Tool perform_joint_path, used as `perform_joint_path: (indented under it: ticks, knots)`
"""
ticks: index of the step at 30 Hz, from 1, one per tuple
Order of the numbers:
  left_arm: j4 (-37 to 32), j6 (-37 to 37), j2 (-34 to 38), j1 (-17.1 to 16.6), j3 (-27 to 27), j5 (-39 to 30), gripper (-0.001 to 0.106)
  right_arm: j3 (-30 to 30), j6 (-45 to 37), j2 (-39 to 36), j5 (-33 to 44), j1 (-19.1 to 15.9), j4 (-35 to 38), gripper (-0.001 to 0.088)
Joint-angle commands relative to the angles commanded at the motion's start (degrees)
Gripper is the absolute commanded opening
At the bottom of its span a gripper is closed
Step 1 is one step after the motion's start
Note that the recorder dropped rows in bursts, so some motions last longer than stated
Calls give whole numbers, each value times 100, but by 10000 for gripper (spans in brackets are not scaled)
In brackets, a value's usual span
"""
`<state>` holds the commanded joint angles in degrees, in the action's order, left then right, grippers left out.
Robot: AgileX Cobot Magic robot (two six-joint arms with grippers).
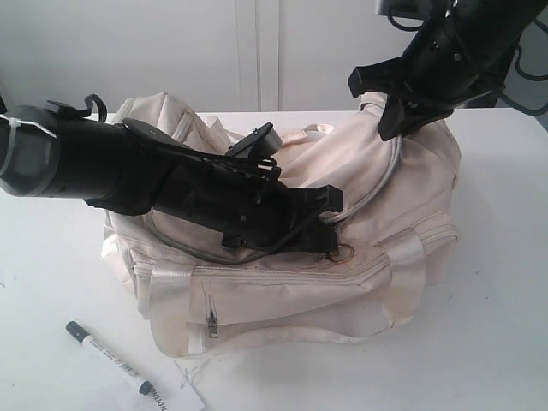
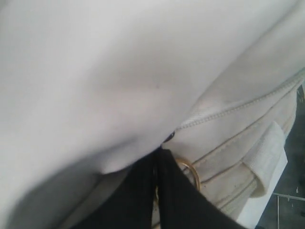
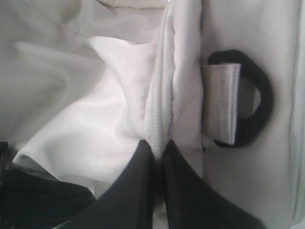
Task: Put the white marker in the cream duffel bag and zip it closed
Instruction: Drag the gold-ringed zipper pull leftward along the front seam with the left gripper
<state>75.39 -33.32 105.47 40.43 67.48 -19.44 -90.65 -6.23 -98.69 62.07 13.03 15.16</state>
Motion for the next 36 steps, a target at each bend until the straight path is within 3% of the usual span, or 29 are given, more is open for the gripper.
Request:
perform_joint_path:
  ticks: [10,19,26,36]
  knots:
    - [-218,-39,-408,0,0,-113,0,0,0,0,0,0,0,0]
    - [-813,-49,-811,-229,0,-364,0,0,-10,0,-4,0,0,0]
    - [-1402,-165,-987,-267,0,-870,0,0,-10,0,-66,0,-32,0]
    - [-2948,-155,-1020,-267,0,-1188,0,0,-119,0,-54,0,-201,0]
